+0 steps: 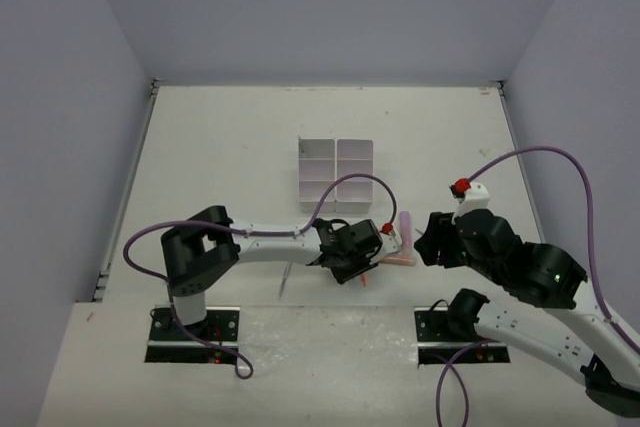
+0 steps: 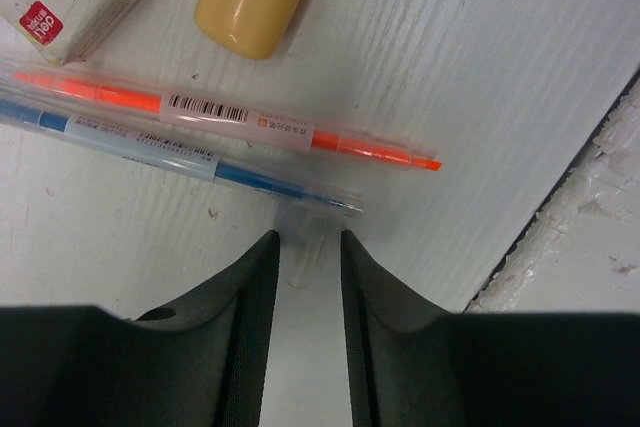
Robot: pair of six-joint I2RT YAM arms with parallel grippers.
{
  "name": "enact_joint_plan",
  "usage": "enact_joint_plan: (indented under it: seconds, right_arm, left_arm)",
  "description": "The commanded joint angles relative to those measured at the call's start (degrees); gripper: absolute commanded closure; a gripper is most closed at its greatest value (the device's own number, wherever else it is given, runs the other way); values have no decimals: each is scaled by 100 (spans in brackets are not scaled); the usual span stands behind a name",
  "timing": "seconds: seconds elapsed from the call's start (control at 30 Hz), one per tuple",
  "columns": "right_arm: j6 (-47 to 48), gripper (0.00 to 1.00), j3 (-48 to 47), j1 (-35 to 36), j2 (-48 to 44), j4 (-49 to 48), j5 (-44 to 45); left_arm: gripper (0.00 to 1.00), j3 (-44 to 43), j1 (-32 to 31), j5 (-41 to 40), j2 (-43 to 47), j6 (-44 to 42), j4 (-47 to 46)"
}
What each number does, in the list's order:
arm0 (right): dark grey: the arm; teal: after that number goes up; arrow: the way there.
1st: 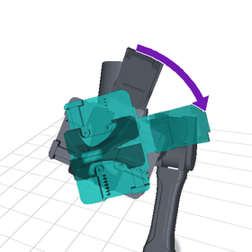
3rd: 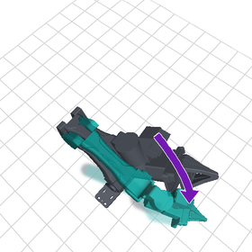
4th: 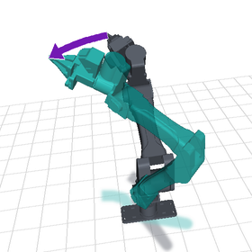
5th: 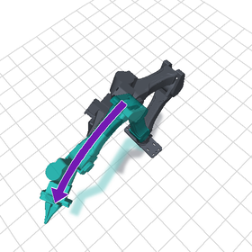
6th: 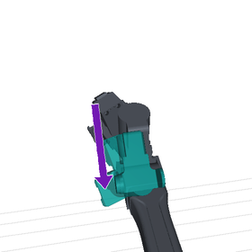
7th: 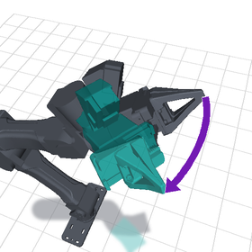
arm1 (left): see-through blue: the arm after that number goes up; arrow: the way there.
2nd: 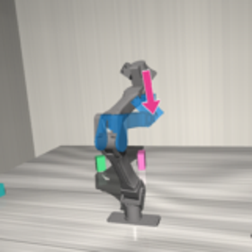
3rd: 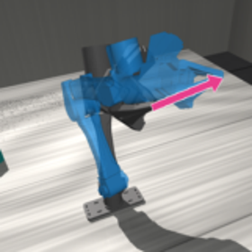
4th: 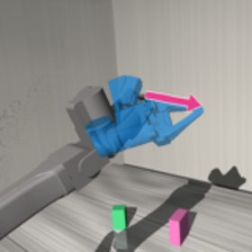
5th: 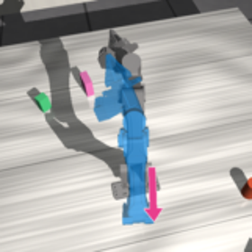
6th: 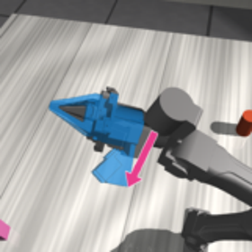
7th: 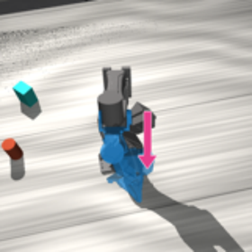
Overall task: Sort the stationery into containers
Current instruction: Pick up the pen cap from the center of the board.
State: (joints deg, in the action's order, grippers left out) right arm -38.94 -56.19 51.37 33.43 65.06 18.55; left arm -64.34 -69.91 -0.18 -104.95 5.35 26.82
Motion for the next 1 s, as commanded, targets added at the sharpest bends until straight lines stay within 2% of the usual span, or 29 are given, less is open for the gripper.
enact_joint_plan:
  seconds: [0.0,0.97]
  right_arm:
    - [7,44,26,13,0,-167,-15]
    - [98,44,117,15,-47,-310,-167]
  left_arm:
    - [67,-55,-23,135,-307,-31,731]
    - [66,-614,-23,106,-1020,-263,1676]
